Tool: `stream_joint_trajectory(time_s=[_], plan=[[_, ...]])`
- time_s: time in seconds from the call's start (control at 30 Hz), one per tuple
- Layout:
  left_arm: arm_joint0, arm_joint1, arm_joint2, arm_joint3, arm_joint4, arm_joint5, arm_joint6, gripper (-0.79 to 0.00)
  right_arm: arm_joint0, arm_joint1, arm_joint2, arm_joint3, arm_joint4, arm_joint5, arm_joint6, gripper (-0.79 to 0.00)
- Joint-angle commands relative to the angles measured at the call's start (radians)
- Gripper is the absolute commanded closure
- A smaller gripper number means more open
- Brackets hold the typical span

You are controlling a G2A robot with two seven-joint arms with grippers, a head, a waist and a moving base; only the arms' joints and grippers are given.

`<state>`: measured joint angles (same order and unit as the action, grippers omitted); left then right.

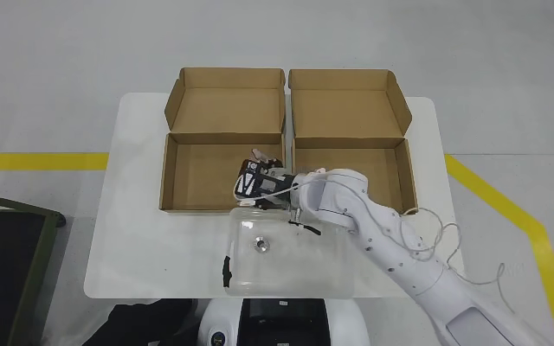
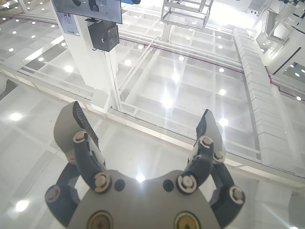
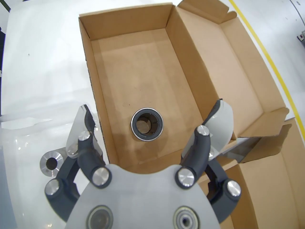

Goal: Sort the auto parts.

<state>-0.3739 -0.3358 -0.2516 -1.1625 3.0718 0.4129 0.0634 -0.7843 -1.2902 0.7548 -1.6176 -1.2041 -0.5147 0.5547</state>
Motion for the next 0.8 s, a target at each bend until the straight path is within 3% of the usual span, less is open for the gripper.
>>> stream_joint_trajectory(time_s=[0.0, 0.47, 0.77], plan=[[0.000, 0.000, 0.000, 0.000, 0.000, 0.000, 0.000, -0.785, -0.023, 0.007, 0.020, -0.046, 0.007, -0.017, 0.004, -0.767], [0.000, 0.000, 0.000, 0.000, 0.000, 0.000, 0.000, -0.785, -0.237, 0.060, 0.107, -0.305, -0.059, -0.152, -0.017, -0.785], [0.000, 0.000, 0.000, 0.000, 0.000, 0.000, 0.000, -0.785, -0.371, 0.086, 0.124, -0.357, -0.153, -0.197, -0.081, -0.751]])
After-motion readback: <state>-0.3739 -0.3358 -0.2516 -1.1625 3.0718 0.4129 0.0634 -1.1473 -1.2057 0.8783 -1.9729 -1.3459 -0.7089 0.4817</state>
